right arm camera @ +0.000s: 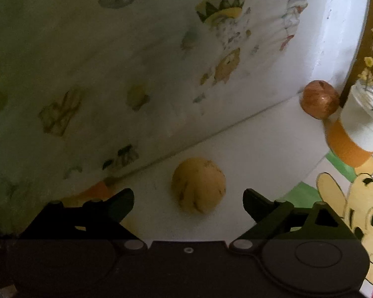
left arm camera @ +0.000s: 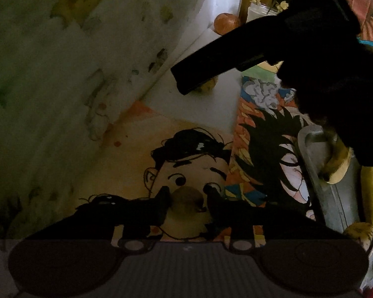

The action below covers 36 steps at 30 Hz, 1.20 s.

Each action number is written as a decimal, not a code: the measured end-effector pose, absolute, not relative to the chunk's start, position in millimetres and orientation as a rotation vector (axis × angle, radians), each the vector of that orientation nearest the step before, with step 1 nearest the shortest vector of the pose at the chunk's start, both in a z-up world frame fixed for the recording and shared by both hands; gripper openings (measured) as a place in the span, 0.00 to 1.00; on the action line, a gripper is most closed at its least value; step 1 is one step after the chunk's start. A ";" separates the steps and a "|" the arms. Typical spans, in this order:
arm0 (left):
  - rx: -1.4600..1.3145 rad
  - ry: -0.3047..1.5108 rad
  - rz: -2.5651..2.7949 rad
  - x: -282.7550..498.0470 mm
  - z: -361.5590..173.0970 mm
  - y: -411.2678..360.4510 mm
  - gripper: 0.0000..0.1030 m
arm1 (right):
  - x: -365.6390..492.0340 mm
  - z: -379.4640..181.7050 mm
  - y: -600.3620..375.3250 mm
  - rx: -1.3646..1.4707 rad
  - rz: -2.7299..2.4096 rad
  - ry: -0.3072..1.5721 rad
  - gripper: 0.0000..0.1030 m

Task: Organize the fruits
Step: 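Move the right tool toward the brown striped melon on the floor, then close the right tool around the brown striped melon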

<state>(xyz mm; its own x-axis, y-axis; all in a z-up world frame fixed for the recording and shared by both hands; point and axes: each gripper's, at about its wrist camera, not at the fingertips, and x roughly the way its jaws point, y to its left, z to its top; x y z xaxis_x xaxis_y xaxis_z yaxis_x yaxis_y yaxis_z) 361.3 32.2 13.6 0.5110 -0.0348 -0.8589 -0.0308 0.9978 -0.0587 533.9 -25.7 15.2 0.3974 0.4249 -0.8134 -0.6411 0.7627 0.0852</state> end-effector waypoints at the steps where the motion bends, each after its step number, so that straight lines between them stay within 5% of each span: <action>1: -0.070 1.033 -0.001 361.2 13.2 32.8 0.32 | 535.0 13.4 -25.2 -0.259 0.684 0.947 0.88; 12: -0.059 1.046 -0.012 358.0 13.5 37.1 0.33 | 538.4 4.2 -17.3 -0.251 0.678 0.943 0.77; 22: -0.014 1.041 -0.016 354.4 11.9 34.8 0.33 | 539.3 0.0 -20.6 -0.275 0.616 0.926 0.53; 36: -0.030 1.045 -0.012 355.8 12.1 36.9 0.31 | 515.6 2.7 -28.2 -0.256 0.629 0.947 0.52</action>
